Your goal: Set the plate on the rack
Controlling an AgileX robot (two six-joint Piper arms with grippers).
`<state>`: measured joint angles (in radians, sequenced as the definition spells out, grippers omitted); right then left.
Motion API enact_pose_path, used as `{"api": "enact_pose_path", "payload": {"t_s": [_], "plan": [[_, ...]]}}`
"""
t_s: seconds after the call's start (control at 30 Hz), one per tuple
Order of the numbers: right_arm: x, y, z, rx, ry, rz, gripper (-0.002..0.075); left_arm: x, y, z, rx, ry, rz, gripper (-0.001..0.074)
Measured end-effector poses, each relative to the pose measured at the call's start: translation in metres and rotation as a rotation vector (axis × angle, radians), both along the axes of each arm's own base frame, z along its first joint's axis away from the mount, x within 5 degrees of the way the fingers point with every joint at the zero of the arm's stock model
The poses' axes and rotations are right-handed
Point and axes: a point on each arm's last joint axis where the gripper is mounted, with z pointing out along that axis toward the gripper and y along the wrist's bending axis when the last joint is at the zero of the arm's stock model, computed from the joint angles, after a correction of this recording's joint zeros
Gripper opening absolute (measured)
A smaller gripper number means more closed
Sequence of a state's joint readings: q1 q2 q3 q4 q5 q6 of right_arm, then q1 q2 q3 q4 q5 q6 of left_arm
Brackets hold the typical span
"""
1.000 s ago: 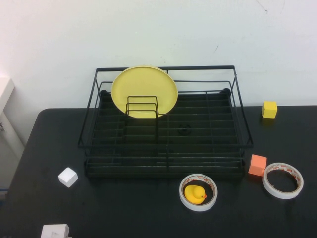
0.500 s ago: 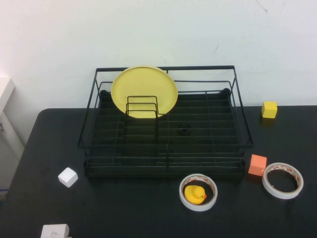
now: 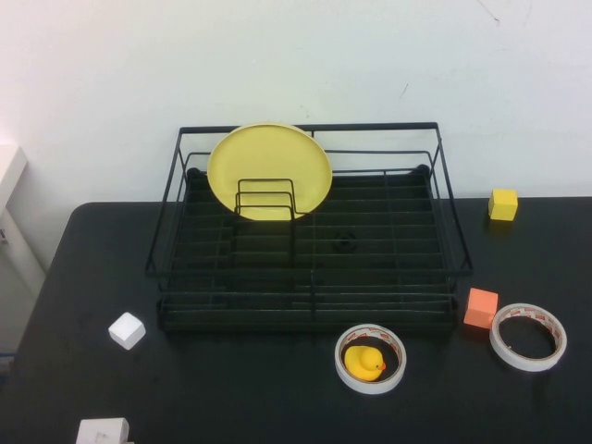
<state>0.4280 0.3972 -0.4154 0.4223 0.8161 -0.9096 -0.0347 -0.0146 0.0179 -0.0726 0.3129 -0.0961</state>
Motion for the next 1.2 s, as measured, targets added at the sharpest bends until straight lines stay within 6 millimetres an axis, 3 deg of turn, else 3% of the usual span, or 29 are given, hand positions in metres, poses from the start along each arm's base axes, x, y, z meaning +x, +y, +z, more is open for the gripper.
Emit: {"api": "enact_pose_path", "payload": {"t_s": [0.17, 1.2], "plan": [[0.0000, 0.0000, 0.0000, 0.000, 0.000, 0.000, 0.0001, 0.0000, -0.0001, -0.0001, 0.056, -0.003, -0.015, 0.0000], [-0.0020, -0.0009, 0.0008, 0.006, -0.014, 0.000, 0.0001, -0.0002, -0.0012, 0.0000, 0.029, 0.003, -0.021, 0.0000]]}}
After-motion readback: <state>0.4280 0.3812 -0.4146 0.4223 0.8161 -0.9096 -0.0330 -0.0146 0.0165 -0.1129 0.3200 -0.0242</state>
